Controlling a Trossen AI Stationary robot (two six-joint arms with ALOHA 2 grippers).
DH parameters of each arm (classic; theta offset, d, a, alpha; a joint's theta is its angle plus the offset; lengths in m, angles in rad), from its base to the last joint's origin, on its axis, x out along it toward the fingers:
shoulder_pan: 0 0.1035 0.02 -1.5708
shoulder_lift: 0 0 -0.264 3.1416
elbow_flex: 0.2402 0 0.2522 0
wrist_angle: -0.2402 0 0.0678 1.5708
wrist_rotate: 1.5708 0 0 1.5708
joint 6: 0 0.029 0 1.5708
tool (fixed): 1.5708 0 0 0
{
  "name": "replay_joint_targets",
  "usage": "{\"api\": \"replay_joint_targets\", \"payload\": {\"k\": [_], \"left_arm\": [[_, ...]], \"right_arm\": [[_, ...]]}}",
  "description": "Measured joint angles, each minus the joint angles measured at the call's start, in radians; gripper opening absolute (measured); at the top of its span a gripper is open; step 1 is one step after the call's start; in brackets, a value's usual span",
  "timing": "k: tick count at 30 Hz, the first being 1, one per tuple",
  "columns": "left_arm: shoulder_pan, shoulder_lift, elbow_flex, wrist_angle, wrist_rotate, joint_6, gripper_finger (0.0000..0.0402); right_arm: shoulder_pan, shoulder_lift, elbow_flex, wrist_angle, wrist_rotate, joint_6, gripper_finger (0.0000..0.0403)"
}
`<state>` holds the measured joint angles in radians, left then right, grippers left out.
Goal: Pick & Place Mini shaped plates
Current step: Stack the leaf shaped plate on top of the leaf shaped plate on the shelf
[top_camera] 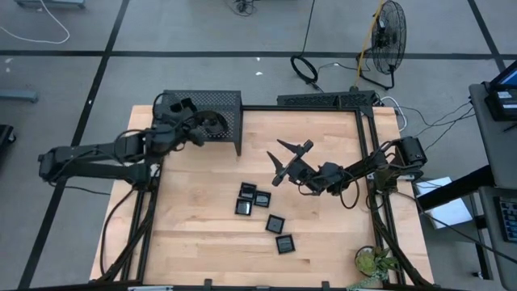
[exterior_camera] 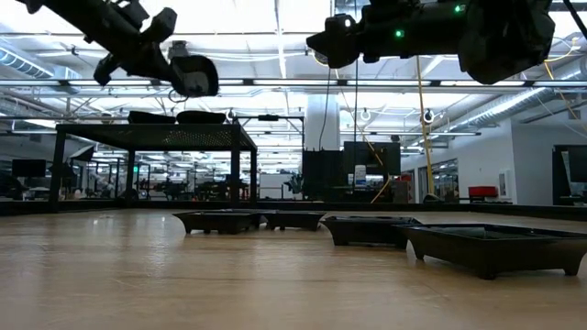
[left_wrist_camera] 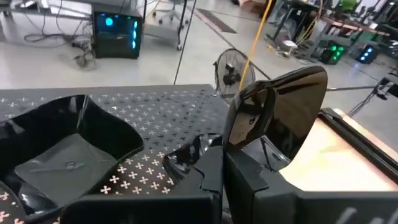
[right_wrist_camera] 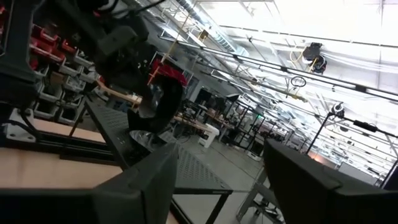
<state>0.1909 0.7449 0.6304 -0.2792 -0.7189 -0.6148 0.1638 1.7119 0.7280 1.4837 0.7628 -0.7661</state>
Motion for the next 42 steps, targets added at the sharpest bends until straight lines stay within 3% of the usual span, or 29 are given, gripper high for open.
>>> {"api": "replay_joint_targets", "payload": {"k": [4,21,32,42], "left_arm": [[0.045,0.047,0.0,-0.006,0.071,-0.018,0.0004],[0.051,0.119,0.0,0.029,0.066,0.096,0.0028],[0.051,0.119,0.0,0.047,0.065,0.095,0.0158],[0.038,0.071,0.0,0.158,0.073,0.277,0.0244]], "right_arm": [[0.0,0.0,0.0,0.0,0.0,0.006,0.0222],[-0.001,0.0,0.0,-0.009,0.003,0.023,0.0222],[-0.001,0.0,0.0,-0.037,0.003,0.022,0.0222],[-0.001,0.0,0.0,-0.046,0.052,0.022,0.0223]]}}
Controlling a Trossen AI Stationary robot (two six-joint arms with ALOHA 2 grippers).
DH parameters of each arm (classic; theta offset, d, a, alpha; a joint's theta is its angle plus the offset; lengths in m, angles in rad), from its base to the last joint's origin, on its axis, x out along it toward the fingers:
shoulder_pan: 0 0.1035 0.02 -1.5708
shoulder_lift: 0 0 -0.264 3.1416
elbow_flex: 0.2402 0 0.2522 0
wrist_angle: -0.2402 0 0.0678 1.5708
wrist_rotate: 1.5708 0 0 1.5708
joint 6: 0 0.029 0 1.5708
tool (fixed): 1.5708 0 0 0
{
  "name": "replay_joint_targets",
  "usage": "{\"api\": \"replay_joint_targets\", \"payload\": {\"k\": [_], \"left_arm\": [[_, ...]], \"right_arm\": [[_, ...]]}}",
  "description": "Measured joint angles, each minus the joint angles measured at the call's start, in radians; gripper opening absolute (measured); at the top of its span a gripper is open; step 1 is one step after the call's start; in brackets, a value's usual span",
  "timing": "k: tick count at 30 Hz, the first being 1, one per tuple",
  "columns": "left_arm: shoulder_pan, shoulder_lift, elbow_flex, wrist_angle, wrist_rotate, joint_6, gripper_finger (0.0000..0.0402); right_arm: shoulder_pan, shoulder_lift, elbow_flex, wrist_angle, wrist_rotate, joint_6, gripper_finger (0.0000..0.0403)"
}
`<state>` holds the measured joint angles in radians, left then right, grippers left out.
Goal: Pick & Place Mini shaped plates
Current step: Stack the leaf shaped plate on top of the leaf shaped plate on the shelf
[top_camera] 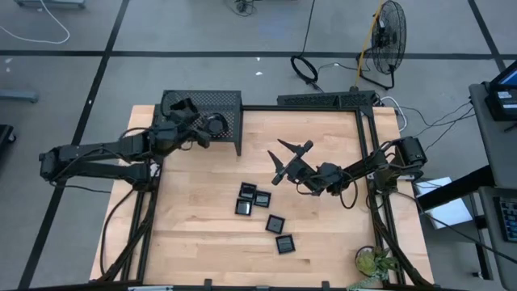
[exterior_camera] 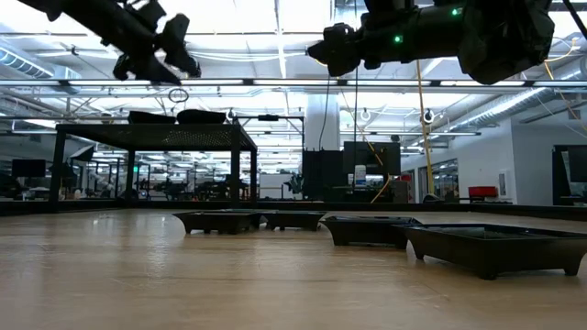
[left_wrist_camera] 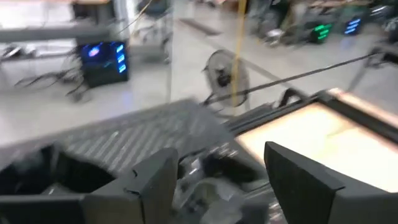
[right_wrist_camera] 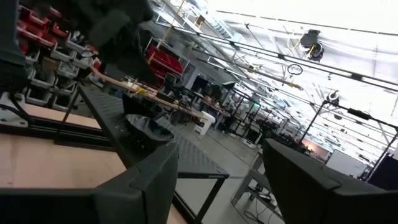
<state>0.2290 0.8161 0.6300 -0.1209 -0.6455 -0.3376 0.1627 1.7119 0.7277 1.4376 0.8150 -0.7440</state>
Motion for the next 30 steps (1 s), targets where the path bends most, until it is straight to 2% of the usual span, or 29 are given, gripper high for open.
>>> {"api": "replay_joint_targets", "payload": {"k": [6,10,13,17,21,25,27,30], "left_arm": [[-0.048,-0.048,0.0,0.076,0.13,0.102,0.0254],[-0.078,-0.053,0.0,-0.027,0.264,0.105,0.0247],[-0.097,-0.021,0.0,-0.119,0.302,0.075,0.0231],[-0.115,0.056,0.0,-0.176,0.221,0.034,0.0184],[-0.118,0.135,0.0,-0.138,0.168,0.035,0.0104],[-0.117,0.188,0.0,-0.102,0.067,0.069,0.002],[-0.106,0.206,0.0,-0.095,0.028,0.07,0.0008],[-0.081,0.229,0.0,-0.087,0.019,0.066,0.0021]], "right_arm": [[0.0,0.0,0.0,-0.029,0.0,0.033,0.0222],[0.0,0.0,0.0,-0.044,0.0,0.036,0.0223],[0.0,0.0,0.0,-0.043,0.0,0.051,0.0223],[0.0,0.0,0.0,-0.043,-0.002,0.052,0.0219],[0.0,0.0,0.0,-0.044,-0.002,0.076,0.0217],[0.0,0.0,0.0,-0.044,-0.003,0.078,0.0217],[0.0,0.0,0.0,-0.043,-0.003,0.078,0.0216],[0.0,0.0,0.0,-0.044,-0.003,0.077,0.0215]]}}
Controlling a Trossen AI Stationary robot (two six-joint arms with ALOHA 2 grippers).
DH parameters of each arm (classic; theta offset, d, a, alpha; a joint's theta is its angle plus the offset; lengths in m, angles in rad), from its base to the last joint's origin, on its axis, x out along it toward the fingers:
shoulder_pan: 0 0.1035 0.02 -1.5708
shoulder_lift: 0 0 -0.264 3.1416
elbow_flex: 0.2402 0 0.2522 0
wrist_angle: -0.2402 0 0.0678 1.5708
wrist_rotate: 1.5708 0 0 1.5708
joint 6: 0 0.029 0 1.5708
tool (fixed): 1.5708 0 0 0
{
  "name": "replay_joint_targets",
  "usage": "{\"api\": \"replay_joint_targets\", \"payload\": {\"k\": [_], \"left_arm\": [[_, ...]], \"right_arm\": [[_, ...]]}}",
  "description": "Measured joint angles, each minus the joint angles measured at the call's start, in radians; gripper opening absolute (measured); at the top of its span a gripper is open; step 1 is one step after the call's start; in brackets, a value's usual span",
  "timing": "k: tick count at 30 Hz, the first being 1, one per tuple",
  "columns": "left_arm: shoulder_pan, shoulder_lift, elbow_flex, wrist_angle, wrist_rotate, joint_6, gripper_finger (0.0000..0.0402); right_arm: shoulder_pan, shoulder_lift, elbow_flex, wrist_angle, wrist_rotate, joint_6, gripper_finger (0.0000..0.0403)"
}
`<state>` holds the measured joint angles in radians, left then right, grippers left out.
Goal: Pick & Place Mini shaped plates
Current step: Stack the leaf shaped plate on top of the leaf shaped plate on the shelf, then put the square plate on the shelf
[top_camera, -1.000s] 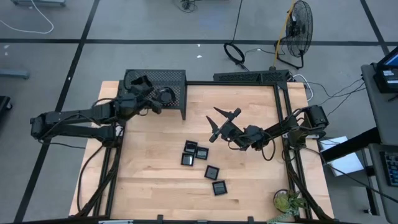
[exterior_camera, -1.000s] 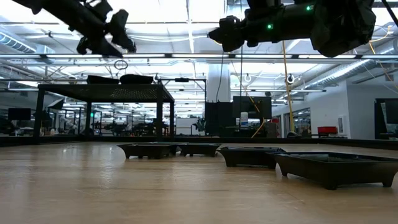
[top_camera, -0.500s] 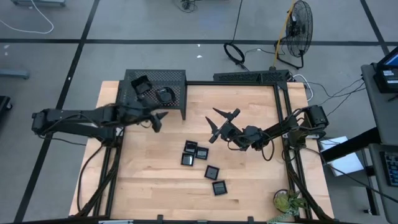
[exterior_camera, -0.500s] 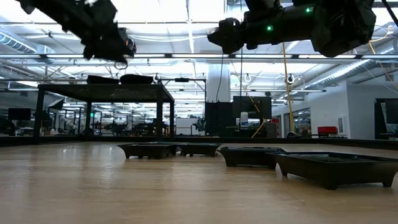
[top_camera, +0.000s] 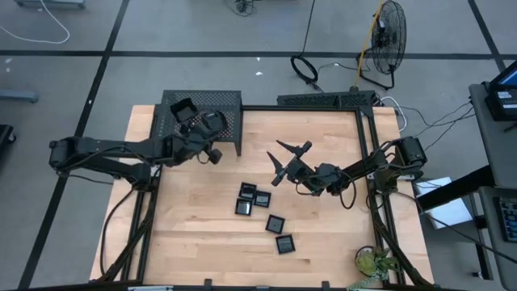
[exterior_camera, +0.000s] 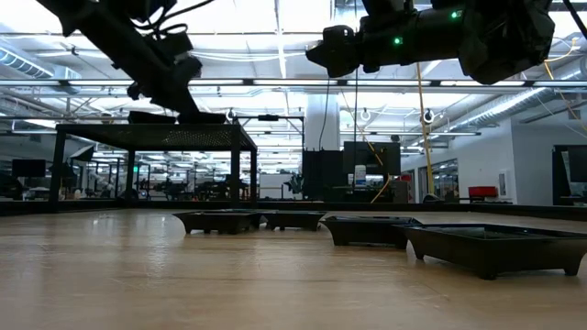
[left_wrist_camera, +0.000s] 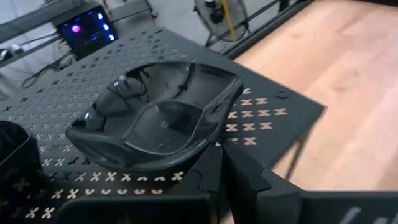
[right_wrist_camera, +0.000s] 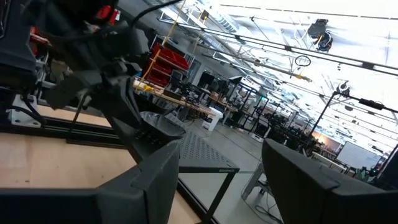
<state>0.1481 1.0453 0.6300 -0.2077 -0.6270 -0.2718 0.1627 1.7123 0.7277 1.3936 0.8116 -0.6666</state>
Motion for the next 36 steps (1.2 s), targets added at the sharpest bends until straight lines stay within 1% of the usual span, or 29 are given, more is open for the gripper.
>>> {"api": "replay_joint_targets", "payload": {"k": [3,7,15,21,24,27,31,34,36], "left_arm": [[0.026,0.022,0.0,0.002,-0.001,-0.019,0.0029],[0.058,0.055,0.0,0.045,-0.003,-0.023,0.003],[0.115,0.126,0.0,0.199,-0.003,0.005,0.003],[0.163,0.161,0.0,0.219,-0.003,0.004,0.0031],[0.167,0.161,0.0,0.22,0.014,0.004,0.0031],[0.157,0.141,0.0,0.218,0.08,0.005,0.0031],[0.116,0.072,0.0,0.208,0.184,0.031,0.0031],[0.06,0.0,0.0,0.192,0.213,0.055,0.0031],[0.016,-0.051,0.0,0.178,0.215,0.067,0.0031]], "right_arm": [[0.0,0.0,0.0,-0.001,0.0,0.0,0.0216],[0.0,0.0,0.0,-0.006,0.0,0.0,0.0214],[0.0,0.0,0.0,-0.007,-0.001,0.018,0.0212],[0.0,0.0,0.0,-0.035,0.0,0.02,0.0211],[0.0,0.0,0.0,-0.048,0.0,0.027,0.0211],[0.002,0.0,0.0,-0.06,0.001,0.037,0.0211],[0.018,-0.012,0.0,-0.124,0.003,0.109,0.0211],[0.046,-0.062,0.0,-0.25,-0.002,0.188,0.0214],[0.074,-0.116,0.0,-0.398,-0.004,0.261,0.0216]]}}
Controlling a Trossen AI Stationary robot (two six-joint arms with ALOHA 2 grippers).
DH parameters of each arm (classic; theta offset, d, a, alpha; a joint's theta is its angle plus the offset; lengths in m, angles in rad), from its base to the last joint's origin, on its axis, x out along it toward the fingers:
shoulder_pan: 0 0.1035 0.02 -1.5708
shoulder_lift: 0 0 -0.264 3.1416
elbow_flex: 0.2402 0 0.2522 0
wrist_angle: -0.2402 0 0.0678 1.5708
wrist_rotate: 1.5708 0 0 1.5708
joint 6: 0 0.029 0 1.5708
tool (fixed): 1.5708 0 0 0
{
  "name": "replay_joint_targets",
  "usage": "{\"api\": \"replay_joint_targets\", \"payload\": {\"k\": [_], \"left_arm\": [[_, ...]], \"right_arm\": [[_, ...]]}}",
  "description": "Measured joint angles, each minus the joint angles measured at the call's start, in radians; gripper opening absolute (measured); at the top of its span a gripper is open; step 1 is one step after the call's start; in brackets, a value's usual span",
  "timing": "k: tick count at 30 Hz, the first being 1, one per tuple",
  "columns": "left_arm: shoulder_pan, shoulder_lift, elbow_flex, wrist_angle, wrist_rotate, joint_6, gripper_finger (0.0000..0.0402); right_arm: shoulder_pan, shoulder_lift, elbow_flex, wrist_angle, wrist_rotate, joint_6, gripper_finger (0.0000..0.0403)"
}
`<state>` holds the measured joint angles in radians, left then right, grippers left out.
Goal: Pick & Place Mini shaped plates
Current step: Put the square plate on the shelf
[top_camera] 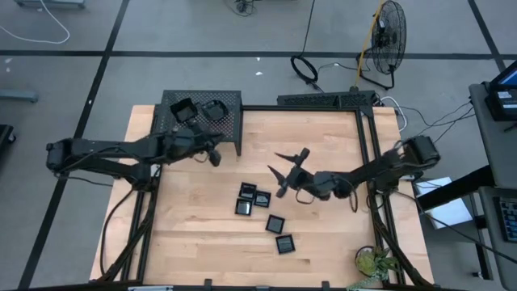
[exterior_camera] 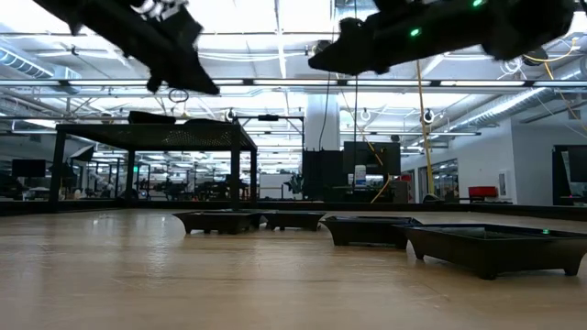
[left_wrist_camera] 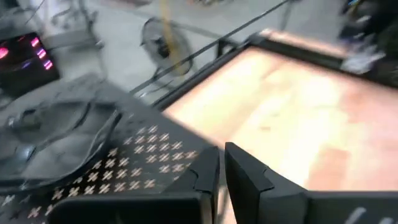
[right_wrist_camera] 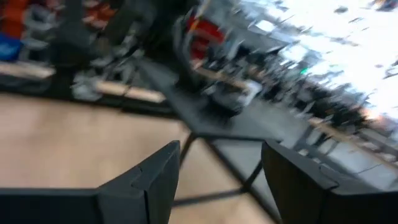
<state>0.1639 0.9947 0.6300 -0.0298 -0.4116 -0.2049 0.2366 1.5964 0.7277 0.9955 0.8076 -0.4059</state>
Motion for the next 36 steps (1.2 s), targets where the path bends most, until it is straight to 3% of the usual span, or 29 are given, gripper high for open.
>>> {"api": "replay_joint_targets", "payload": {"k": [4,9,11,16,21,27,36], "left_arm": [[-0.085,-0.094,0.0,-0.025,-0.006,0.001,0.0031],[-0.164,-0.186,0.0,-0.043,-0.007,0.028,0.0031],[-0.183,-0.219,0.0,-0.031,-0.013,0.028,0.0031],[-0.209,-0.283,0.0,0.03,-0.062,0.05,0.0031],[-0.21,-0.296,0.0,0.041,-0.099,0.071,0.0031],[-0.21,-0.295,0.0,0.007,-0.115,0.039,0.004],[-0.209,-0.294,0.0,-0.127,-0.147,-0.057,0.0144]], "right_arm": [[0.069,-0.152,0.0,-0.375,-0.071,0.209,0.0217],[0.133,-0.314,0.001,-0.714,-0.485,0.551,0.0211],[0.161,-0.321,0.002,-0.788,-0.602,0.61,0.0209],[0.215,-0.234,0.0,-0.903,-0.724,0.715,0.0205],[0.24,-0.123,0.007,-0.894,-0.812,0.762,0.0205],[0.236,-0.001,0.1,-0.917,-0.809,0.784,0.0205],[0.237,0.149,0.238,-1.098,-0.809,0.828,0.0205]]}}
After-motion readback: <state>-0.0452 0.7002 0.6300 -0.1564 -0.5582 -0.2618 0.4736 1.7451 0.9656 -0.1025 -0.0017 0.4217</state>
